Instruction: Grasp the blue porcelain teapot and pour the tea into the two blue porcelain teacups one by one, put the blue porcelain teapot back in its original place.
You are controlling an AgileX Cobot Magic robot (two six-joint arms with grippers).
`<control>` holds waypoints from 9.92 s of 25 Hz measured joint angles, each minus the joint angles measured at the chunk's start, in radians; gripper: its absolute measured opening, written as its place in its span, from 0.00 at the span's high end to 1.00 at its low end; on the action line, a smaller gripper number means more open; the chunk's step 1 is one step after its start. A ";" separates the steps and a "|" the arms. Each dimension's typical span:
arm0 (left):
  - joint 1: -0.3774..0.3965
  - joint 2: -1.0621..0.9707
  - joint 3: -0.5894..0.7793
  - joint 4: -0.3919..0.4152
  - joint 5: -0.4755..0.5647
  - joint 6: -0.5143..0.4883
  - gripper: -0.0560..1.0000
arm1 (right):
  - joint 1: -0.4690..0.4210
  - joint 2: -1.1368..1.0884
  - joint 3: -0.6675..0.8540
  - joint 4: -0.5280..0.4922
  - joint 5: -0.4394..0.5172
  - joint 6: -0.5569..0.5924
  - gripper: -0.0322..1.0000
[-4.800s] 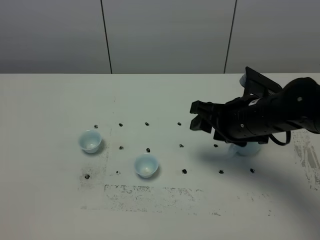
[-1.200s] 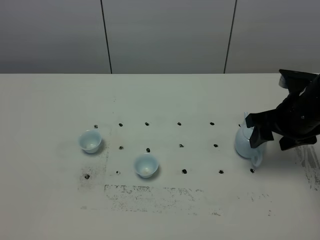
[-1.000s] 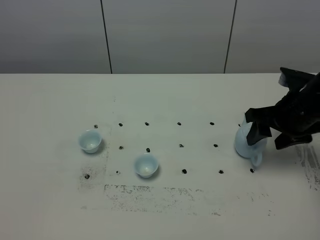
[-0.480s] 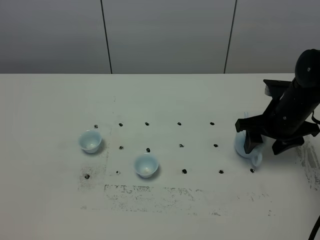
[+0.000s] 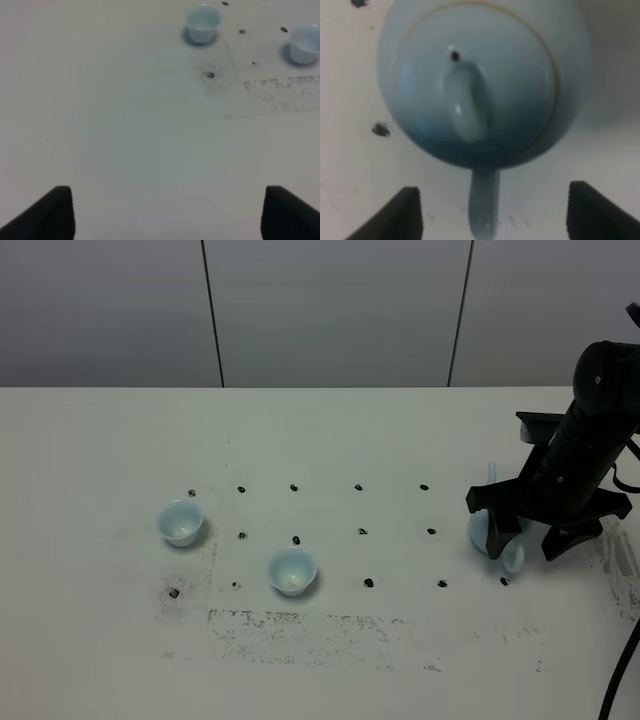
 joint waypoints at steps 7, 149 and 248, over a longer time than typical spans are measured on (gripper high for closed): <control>0.000 0.000 0.000 0.000 0.000 0.000 0.23 | 0.000 0.033 0.000 0.001 -0.041 0.000 0.41; 0.000 0.000 0.000 0.000 0.000 -0.001 0.23 | 0.387 0.428 -0.975 -0.108 0.069 -1.203 0.93; 0.000 0.000 0.000 0.000 0.000 0.000 0.23 | 0.556 0.545 -0.975 -0.435 -0.306 -1.835 0.93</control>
